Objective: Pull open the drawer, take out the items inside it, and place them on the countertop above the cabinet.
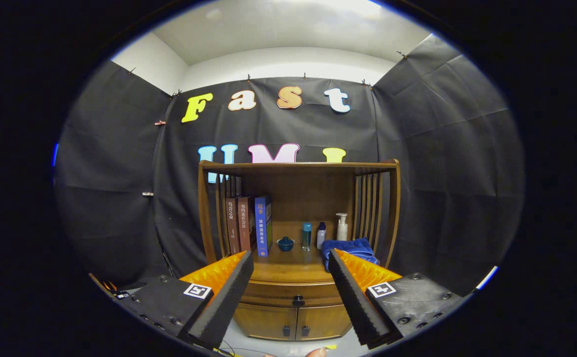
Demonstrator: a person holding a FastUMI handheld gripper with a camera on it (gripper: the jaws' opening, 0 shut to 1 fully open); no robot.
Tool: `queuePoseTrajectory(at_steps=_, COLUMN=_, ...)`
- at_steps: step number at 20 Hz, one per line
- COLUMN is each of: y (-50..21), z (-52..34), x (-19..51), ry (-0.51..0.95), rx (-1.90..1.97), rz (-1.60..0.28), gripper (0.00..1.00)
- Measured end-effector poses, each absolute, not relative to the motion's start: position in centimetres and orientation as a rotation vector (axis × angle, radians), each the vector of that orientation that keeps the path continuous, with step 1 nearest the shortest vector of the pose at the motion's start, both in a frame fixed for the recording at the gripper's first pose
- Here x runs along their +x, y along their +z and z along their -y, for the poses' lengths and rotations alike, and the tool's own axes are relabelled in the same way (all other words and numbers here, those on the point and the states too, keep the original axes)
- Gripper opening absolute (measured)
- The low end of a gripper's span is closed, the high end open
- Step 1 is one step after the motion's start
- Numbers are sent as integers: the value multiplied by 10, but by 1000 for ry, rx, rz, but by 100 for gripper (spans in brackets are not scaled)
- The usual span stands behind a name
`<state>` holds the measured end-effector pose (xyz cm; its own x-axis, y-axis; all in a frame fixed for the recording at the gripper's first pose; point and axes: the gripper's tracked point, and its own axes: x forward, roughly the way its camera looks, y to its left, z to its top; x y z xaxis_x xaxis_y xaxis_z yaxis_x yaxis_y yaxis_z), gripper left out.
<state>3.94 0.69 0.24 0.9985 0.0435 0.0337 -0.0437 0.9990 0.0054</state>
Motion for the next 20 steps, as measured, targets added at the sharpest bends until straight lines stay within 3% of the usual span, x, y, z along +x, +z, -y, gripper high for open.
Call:
queuePoseTrajectory(at_steps=5, y=-32, z=-3, x=106, ry=40, rx=13, rz=56, gripper=98)
queuePoseTrajectory(at_steps=10, y=-119, z=-11, x=168, ry=50, rx=9, rz=-23, gripper=99)
queuePoseTrajectory(at_steps=20, y=-299, z=-7, x=213, ry=37, rx=22, rz=-230, gripper=99)
